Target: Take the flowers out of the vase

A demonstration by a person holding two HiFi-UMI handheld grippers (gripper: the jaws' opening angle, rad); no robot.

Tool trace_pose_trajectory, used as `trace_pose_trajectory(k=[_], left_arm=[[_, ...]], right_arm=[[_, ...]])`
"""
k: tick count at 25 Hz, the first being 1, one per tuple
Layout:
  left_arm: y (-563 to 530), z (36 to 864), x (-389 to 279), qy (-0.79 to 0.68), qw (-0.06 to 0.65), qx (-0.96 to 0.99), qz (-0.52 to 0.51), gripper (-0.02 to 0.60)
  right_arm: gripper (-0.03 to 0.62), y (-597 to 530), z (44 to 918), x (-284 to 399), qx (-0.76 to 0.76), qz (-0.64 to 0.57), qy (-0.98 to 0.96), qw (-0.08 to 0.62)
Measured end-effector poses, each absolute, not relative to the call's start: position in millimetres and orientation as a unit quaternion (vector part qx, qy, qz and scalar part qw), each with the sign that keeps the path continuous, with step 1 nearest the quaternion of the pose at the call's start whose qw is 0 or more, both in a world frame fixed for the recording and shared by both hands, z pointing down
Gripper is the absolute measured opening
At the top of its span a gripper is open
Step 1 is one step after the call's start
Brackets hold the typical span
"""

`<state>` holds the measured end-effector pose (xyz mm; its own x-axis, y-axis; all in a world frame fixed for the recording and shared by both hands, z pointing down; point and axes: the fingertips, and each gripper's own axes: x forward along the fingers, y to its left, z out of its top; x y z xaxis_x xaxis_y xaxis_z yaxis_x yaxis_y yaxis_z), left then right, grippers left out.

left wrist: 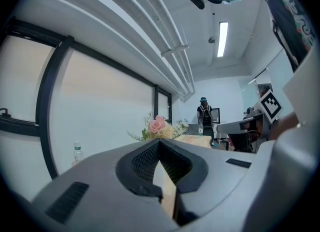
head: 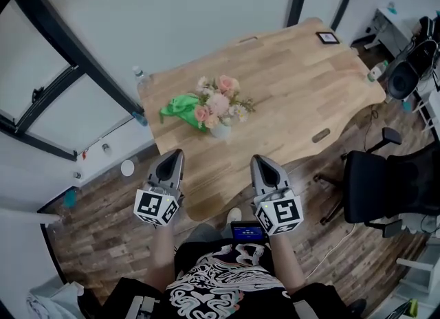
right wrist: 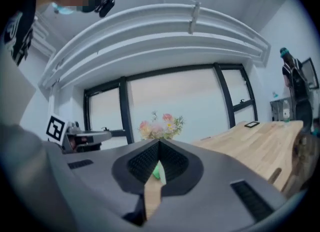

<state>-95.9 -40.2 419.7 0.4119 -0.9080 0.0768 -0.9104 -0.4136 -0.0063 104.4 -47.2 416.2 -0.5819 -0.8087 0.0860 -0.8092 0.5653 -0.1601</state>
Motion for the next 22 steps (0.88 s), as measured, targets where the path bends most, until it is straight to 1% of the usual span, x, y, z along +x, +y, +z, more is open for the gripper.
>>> trace_pose_trajectory(k=[2, 3, 19, 22], left_arm=[[-46.3, 422.1, -97.6, -0.543, 0.02, 0.839, 0.037, 0.001], [-48.7, 422.2, -98.7, -0.543, 0.02, 0.839, 0.038, 0.002], [-112.7, 445.6, -108.6, -0.515, 0.001, 0.856, 0.056, 0.002], [-127.7, 458.7, -107.3, -0.501, 0.011, 0.863, 0.062, 0.002]], right_arm=[[0.005, -56.8, 426.2, 102.7, 0.465, 0.074, -0.882, 0.033], [0.005, -60.5, 428.0, 102.1, 0.467, 0.071, -0.88, 0.038], [0.008, -107.8, 442.5, 71.2, 0.461, 0.086, -0.882, 0.047], [0.009, -117.0, 447.1, 68.2, 0.464, 0.091, -0.879, 0.054]])
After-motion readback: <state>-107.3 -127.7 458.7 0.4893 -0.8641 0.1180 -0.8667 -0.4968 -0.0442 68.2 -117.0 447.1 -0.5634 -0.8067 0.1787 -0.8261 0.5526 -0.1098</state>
